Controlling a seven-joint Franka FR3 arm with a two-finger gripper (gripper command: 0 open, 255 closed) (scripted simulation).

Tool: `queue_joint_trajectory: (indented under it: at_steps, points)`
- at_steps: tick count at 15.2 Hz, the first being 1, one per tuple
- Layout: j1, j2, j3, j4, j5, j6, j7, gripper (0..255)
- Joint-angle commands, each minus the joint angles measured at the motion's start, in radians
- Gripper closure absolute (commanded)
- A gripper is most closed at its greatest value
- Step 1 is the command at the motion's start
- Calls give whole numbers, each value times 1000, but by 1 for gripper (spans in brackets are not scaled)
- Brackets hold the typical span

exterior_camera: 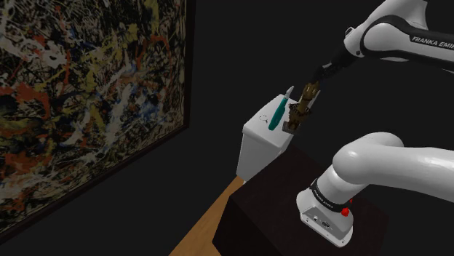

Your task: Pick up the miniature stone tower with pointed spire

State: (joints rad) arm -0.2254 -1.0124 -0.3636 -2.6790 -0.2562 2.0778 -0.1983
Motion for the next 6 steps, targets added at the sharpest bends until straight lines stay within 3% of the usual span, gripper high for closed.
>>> queue_joint_trajectory:
  at_steps: [1,6]
  points:
    - [5,5,6,29,7,-23,0,255]
    - [12,11,16,73,17,-61,1,255]
